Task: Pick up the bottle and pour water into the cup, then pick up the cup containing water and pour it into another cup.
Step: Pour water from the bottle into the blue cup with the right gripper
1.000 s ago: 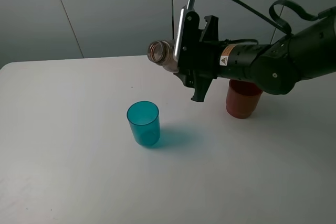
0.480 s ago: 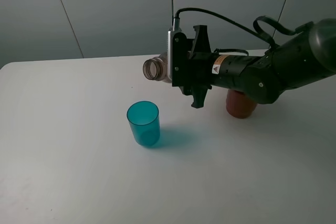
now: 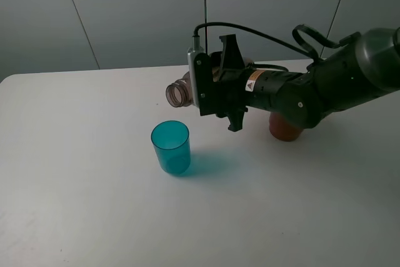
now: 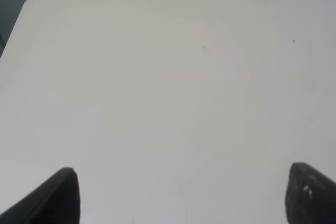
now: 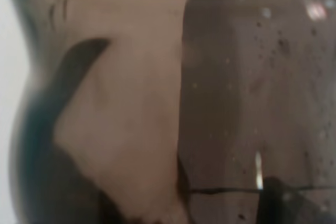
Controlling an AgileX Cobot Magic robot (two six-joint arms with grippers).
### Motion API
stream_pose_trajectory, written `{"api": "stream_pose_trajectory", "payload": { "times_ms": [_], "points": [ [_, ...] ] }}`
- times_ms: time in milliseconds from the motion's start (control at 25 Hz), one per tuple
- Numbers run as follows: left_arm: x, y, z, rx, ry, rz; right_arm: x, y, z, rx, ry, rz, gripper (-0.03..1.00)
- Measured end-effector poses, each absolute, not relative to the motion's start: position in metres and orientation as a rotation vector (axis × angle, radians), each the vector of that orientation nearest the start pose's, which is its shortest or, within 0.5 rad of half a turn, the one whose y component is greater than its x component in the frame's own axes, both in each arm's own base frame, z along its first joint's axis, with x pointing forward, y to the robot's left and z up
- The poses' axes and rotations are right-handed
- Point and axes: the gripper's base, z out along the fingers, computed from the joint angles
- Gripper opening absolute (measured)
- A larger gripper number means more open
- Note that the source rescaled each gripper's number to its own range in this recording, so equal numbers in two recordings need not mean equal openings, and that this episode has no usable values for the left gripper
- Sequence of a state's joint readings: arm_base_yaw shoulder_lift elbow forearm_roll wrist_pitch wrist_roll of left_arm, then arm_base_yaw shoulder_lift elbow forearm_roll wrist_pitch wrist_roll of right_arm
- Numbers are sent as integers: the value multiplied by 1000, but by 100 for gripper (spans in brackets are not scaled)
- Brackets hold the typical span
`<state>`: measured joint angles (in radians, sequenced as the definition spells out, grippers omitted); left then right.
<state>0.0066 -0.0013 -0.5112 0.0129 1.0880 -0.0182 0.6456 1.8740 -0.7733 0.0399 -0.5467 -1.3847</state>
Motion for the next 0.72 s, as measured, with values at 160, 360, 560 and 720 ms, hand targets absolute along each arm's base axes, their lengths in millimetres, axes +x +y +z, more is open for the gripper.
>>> {"api": "stream_pose_trajectory", "payload": {
  "times_ms": [160, 360, 560, 720],
  "points": [
    [-8, 1, 278, -26, 2059, 8, 288, 213, 135, -1730, 1148, -481, 0],
    [-8, 1, 278, -26, 2059, 8, 289, 213, 128, -1773, 1126, -509, 0],
    [-8, 1, 278, -26, 2059, 8, 290, 212, 130, -1778, 1091, -551, 0],
    [-8, 1, 278, -26, 2059, 8, 291, 212, 130, -1794, 1068, -569, 0]
  ]
}}
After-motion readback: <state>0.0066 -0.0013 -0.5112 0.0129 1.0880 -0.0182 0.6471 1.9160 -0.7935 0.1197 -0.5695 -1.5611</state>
